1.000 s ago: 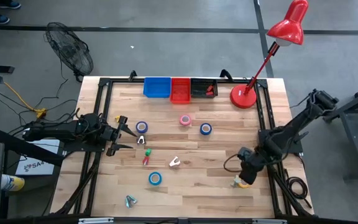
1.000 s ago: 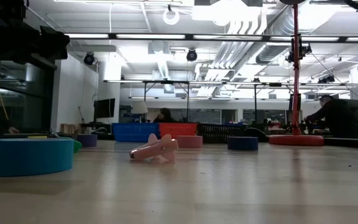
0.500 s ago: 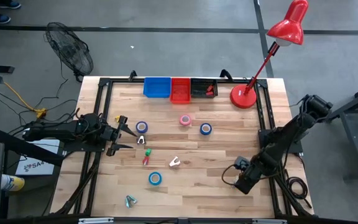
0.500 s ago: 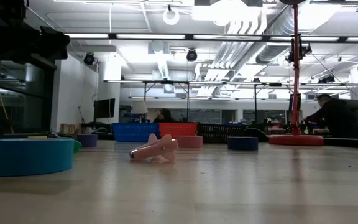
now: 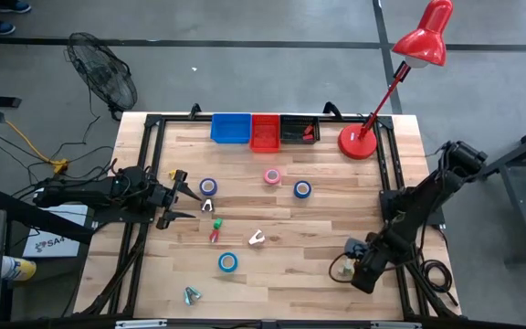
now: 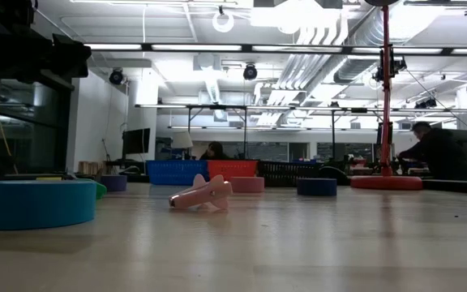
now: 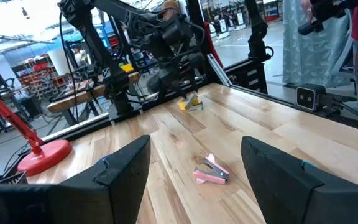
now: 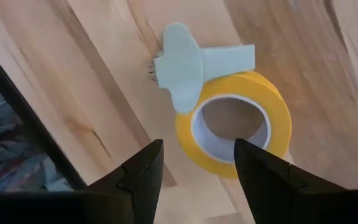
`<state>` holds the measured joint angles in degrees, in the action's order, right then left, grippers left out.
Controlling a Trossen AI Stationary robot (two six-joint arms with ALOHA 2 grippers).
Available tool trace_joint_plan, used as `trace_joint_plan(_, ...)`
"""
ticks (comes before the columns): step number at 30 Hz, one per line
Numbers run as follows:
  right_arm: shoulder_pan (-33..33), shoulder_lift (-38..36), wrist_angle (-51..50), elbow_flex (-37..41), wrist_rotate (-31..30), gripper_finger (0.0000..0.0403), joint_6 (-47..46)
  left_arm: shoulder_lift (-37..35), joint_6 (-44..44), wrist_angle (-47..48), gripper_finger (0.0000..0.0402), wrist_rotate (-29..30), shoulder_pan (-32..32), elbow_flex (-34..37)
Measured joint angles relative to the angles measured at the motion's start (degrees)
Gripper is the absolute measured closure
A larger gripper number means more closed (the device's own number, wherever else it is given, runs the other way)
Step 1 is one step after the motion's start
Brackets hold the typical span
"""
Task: Pick and place Stapler, Stapler remover, tape
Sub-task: Put the yellow tape into the red basket
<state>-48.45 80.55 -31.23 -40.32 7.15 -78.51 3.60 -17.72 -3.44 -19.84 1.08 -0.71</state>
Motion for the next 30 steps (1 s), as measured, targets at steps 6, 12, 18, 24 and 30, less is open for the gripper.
trace_joint_plan(6, -0.1, 4.1, 5.2, 0.0, 0.2, 0.0214, 5.4, 0.0, 0.0, 0.0, 0.0154, -0.2, 0.0, 0.0)
trace_joint_plan(12, -0.1, 7.7, 6.8, -0.3, 0.2, 0.0215, 7.0, 0.0, 0.0, 0.0, 0.0154, -0.2, 0.0, 0.0)
trace_joint_plan(18, -0.1, 8.5, 6.3, -0.4, 0.1, 0.0249, 7.0, 0.0, 0.0, 0.0, 0.0154, -0.1, 0.0, 0.0)
trace_joint_plan(24, -0.1, 8.6, 4.9, -0.3, -0.2, 0.0329, 7.0, 0.0, 0.0, 0.0, 0.0154, -0.1, 0.0, 0.0)
trace_joint_plan(30, -0.1, 8.6, 4.7, -0.3, -0.1, 0.0370, 6.6, 0.0, 0.0, 0.0, 0.0154, -0.1, 0.0, 0.0)
